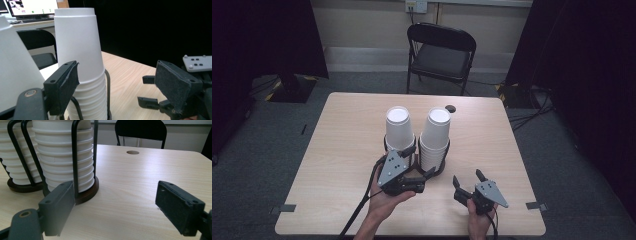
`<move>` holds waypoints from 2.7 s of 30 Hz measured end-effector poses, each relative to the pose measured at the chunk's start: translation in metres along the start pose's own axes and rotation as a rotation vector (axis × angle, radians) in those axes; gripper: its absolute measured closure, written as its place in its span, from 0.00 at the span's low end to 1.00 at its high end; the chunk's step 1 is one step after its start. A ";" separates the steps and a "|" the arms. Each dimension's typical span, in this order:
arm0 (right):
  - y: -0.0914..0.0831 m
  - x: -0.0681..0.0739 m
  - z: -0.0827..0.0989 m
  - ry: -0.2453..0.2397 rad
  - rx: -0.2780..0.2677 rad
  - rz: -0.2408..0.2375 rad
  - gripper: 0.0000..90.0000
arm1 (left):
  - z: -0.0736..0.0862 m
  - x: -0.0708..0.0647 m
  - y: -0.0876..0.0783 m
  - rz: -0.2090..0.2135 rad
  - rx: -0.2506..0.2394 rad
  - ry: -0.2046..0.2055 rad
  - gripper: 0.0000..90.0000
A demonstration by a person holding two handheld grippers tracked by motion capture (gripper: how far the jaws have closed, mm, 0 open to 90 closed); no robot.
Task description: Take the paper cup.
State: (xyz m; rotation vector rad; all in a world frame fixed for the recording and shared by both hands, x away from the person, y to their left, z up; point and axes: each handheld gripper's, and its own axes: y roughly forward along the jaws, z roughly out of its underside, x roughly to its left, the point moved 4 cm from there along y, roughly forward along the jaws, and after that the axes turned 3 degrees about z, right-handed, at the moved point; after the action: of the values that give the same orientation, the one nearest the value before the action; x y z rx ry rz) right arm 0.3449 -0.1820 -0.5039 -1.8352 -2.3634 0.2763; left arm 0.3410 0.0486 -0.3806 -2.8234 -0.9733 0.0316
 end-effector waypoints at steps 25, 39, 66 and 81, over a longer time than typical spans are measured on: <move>0.000 0.000 0.000 0.004 0.000 -0.007 0.17 | -0.031 0.016 0.031 -0.048 0.007 0.026 0.20; 0.000 0.000 0.000 0.003 -0.002 -0.009 0.20 | -0.044 0.022 0.041 -0.076 -0.007 0.045 0.20; 0.000 -0.001 0.000 0.010 -0.003 -0.026 0.19 | -0.059 0.041 0.076 -0.138 0.036 0.022 0.19; -0.001 0.000 0.000 0.008 -0.007 -0.031 0.19 | -0.058 0.046 0.097 -0.184 0.097 0.039 0.19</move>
State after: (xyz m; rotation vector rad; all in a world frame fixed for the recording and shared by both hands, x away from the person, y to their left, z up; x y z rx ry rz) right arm 0.3441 -0.1827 -0.5037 -1.7981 -2.3877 0.2564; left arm 0.4403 -0.0066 -0.3371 -2.6262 -1.1840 0.0028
